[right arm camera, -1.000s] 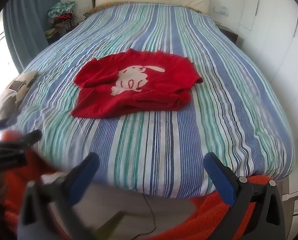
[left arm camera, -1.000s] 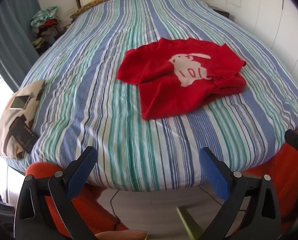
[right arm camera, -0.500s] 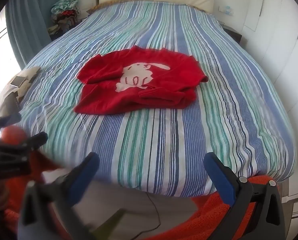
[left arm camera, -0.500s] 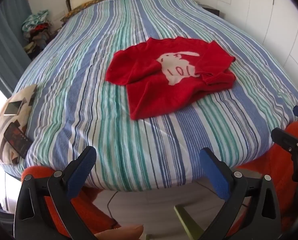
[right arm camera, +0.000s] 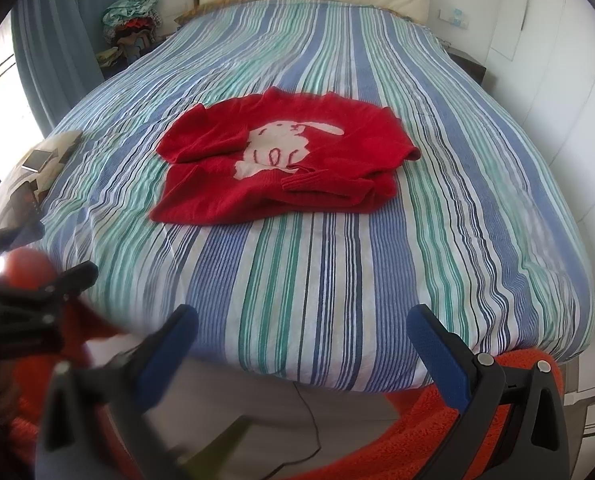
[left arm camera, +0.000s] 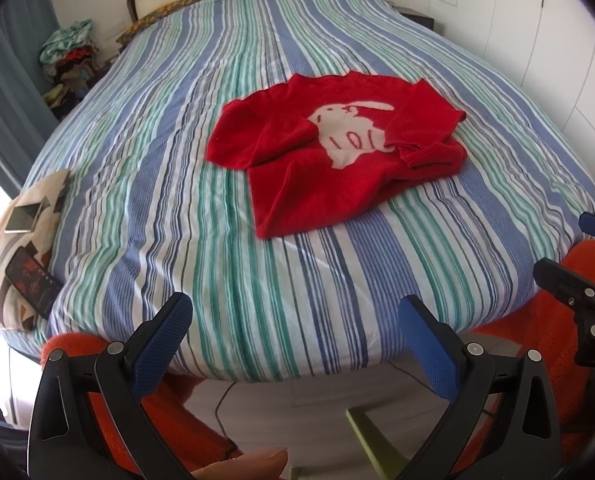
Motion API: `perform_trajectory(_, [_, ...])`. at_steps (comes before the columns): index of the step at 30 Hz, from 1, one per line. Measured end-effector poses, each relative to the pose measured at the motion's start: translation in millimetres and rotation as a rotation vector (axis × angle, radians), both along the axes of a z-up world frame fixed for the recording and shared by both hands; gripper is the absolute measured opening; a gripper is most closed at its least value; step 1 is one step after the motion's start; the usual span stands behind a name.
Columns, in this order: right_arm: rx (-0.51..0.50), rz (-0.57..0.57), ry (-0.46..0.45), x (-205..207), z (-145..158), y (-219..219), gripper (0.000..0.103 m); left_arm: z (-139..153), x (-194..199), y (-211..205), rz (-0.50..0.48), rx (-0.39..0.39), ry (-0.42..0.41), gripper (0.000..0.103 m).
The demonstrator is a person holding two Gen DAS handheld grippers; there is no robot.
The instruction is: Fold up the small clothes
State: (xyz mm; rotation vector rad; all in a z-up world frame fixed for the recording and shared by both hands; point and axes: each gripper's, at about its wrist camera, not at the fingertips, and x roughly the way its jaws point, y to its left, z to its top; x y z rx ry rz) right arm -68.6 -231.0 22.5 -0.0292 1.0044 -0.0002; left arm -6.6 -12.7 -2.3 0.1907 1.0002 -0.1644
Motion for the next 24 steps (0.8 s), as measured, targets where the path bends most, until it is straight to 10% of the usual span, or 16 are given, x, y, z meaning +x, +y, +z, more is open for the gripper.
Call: perform_trajectory(24, [0.014, 0.0, 0.013, 1.0, -4.4, 1.5, 0.103, 0.7, 0.2, -1.0, -0.009, 0.003, 0.012, 0.103])
